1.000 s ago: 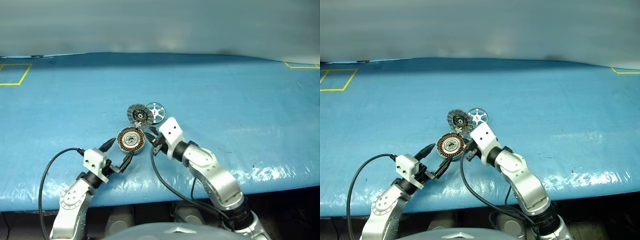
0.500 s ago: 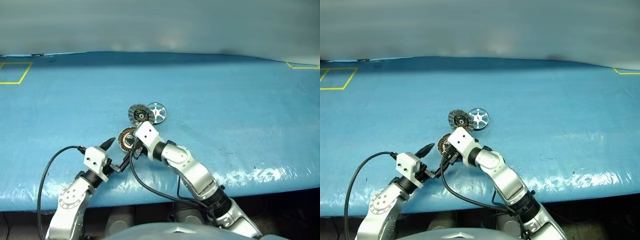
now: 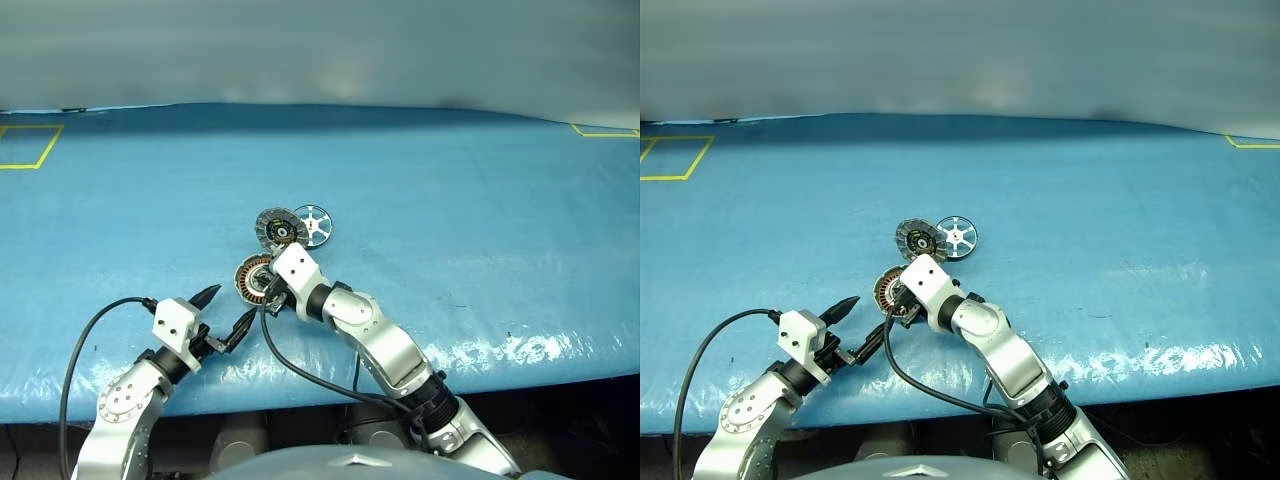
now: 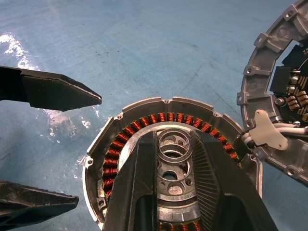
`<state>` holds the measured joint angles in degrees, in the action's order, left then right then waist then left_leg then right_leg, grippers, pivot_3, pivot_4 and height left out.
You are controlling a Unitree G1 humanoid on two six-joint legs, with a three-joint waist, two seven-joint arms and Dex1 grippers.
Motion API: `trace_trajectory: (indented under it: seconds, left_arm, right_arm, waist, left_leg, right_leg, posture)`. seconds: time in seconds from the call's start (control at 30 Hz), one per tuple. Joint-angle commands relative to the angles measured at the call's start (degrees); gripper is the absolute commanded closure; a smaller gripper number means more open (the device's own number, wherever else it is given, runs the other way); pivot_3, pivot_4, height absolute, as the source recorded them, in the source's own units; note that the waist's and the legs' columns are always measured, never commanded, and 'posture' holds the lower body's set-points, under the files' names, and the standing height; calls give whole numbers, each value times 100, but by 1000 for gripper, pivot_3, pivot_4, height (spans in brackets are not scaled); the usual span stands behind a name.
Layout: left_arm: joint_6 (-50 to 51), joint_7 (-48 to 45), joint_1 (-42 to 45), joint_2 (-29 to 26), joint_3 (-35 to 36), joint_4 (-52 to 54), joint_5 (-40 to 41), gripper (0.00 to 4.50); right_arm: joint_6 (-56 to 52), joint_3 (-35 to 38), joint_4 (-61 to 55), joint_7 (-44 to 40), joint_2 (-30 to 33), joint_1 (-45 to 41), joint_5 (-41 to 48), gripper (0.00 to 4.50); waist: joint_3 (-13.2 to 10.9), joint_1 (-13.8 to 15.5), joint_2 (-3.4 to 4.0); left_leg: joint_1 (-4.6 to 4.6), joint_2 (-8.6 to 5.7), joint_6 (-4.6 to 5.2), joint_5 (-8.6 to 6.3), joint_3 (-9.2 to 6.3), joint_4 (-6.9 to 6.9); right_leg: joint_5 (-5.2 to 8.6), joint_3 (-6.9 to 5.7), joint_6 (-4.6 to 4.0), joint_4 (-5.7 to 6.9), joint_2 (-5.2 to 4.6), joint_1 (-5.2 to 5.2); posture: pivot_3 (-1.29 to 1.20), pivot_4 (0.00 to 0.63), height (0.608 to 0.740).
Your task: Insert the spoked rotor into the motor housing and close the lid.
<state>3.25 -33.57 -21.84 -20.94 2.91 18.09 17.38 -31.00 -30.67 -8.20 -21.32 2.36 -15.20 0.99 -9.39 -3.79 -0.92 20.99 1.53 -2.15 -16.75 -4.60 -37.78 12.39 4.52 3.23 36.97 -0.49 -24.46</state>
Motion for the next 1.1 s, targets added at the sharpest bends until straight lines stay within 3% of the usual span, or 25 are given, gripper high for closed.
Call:
trace_trajectory:
  seconds: [0.03, 0.4, 0.6, 0.8, 1.1]
  left_arm:
    - [-78, 20, -19, -25, 94, 193, 39, 888]
    - [-157, -74, -25, -17, 128, 130, 99, 4474]
    - [-190, -146, -47, -44, 168, 122, 156, 4474]
    - [-299, -168, -92, -33, 224, 117, 137, 4500]
    - [-300, -141, -171, -45, 245, 159, 178, 4500]
  right_arm:
    - [146, 77, -27, -37, -80, 4, 41, 3840]
    - [165, 95, 90, -47, -45, 95, 14, 3840]
    - [150, 187, 112, 59, -79, 141, -12, 3840]
    - [124, 224, 70, 36, -96, 161, 5, 1940]
    - [114, 181, -62, -76, -132, 196, 81, 1940]
  waist:
    - [0, 1, 0]
    - [0, 1, 0]
    - [1, 1, 0]
    - [1, 1, 0]
    - [1, 1, 0]
  left_leg:
    - [0, 0, 0, 0, 0, 0]
    - [-2, 0, 0, 0, 0, -2]
    - [-3, 0, 0, 0, 0, -2]
    - [-4, 0, 0, 0, 1, -3]
    - [-4, 0, 0, 0, 0, -2]
  right_leg:
    - [0, 0, 0, 0, 0, 0]
    - [-1, -1, 0, 2, 0, 1]
    - [-1, 0, 1, 2, 0, 2]
    - [-1, 0, 0, 3, 1, 2]
    - [-1, 0, 1, 3, 0, 2]
  posture:
    - [0, 150, 740]
    - [0, 150, 740]
    - [0, 150, 740]
    - [0, 150, 740]
    - [0, 150, 740]
